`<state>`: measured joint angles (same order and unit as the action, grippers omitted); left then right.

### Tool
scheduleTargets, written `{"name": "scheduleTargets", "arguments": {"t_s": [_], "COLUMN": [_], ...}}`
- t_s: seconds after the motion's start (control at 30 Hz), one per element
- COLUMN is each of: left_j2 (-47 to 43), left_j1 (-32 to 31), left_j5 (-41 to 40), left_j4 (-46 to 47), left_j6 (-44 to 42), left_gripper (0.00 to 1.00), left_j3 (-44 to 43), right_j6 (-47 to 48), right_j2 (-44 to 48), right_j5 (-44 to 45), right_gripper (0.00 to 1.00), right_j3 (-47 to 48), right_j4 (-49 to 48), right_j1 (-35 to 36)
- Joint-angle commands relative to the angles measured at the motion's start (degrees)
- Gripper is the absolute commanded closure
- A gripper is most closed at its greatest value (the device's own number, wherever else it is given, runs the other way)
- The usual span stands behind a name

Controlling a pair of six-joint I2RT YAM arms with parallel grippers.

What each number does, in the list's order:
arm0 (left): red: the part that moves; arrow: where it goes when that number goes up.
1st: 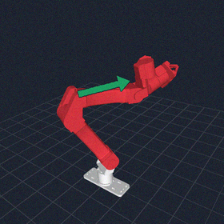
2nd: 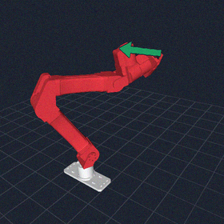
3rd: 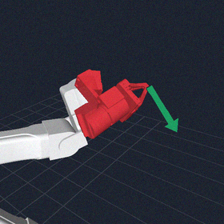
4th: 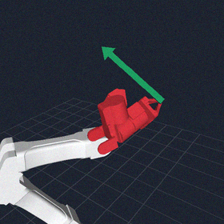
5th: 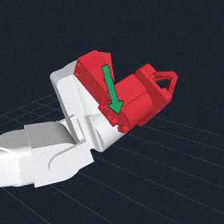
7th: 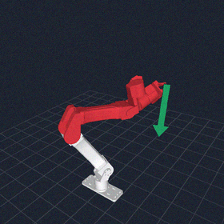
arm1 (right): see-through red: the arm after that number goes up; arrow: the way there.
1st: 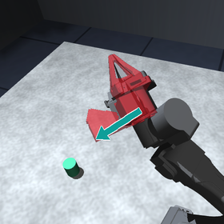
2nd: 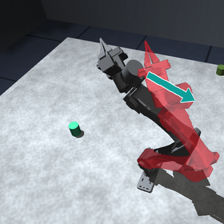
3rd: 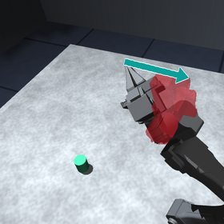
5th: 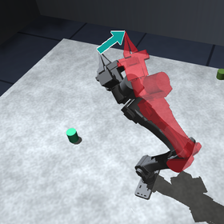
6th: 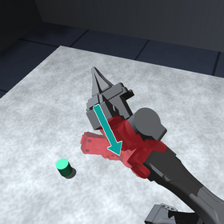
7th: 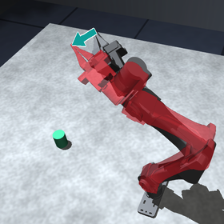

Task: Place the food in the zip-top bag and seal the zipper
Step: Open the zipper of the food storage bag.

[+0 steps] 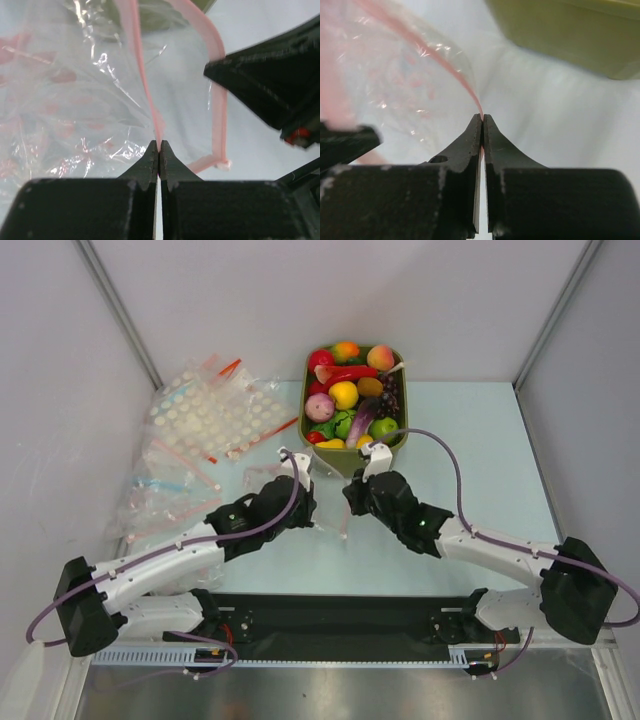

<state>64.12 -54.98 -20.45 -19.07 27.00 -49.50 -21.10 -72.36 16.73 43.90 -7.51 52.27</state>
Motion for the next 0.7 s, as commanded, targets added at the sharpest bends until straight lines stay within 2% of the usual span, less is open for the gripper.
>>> {"name": "scheduleTargets", "arguments": {"t_s": [0.0,0.17,0.37,0.5,0.67], "left_j2": [-0.22,-0.05,-0.40,-2.93,-8.04], "left_j1": [-0.13,-0.13,-0.13,-0.13,-0.21], "left_j5": [-2.84,-3.64,-1.35,-8.70,-11.89], "left_j4": [-4.65,-10.98,-11.86,-16.26,-13.55], "left_j6": [5.51,10.95,11.32,12.98,11.41], "left_gripper": [1.00,1.00,0.98,0.98,0.95], "left_j3": [-4.20,-7.54,-9.12,-10.71,-6.59], "right_j6": [-4.90,-8.34,-7.29,-7.99,-9.04], "right_j2": [-1.11,-3.14,-5.16,-7.26,-9.20], "right_j5": [-4.32,-11.97,-11.64,-12.42,-14.44], "right_gripper": [0.96,0.93,0.89,0.89,0.89], "right_j3": [-0.65,-2.06,-0.66,0.48,1.01], "right_j4": [-0.67,-2.77,-2.43,-0.67,-0.93], "right_j1": [-5.40,-10.35,-9.38,-10.17,-10.52]}}
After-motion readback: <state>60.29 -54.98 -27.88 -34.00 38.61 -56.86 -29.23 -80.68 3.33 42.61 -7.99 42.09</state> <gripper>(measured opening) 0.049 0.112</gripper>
